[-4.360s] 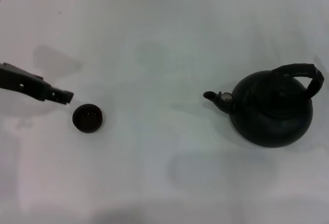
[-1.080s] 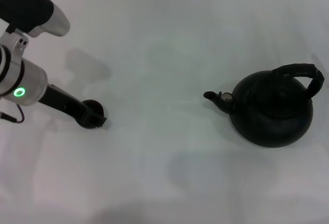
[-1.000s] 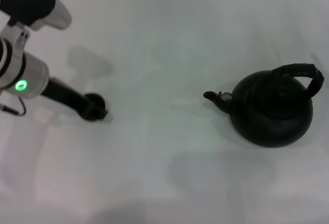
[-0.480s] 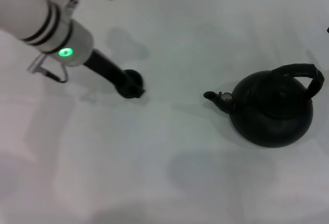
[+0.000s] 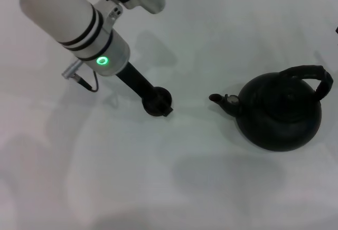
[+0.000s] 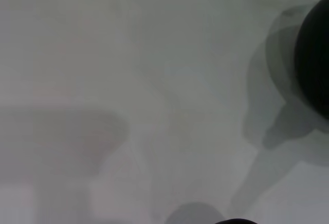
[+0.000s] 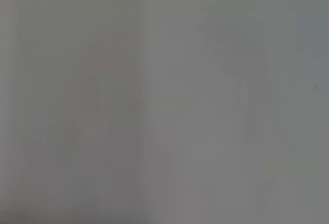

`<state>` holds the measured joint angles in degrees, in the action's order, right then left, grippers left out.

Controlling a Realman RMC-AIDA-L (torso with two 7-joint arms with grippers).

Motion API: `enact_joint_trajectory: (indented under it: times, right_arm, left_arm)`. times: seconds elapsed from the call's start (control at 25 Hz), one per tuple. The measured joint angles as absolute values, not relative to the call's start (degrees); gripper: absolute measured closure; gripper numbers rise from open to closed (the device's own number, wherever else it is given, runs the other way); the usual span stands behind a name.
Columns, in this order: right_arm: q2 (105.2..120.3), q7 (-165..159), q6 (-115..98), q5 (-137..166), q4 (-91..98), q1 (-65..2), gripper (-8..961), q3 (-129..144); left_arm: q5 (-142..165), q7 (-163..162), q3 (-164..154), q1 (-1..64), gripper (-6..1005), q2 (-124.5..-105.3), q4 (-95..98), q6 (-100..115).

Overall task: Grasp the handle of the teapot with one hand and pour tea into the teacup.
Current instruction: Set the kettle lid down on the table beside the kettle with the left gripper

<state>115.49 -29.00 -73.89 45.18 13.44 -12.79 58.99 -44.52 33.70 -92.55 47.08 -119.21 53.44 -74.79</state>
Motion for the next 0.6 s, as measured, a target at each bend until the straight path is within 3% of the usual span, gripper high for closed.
enact_joint_trajectory:
  times: [0.6]
  right_arm:
    - [115.55,-29.0,-74.2,45.2,13.4,-12.8,174,59.2]
  left_arm:
    - [-45.8,31.7,-99.2,49.5,295,-119.31,51.4,-70.0]
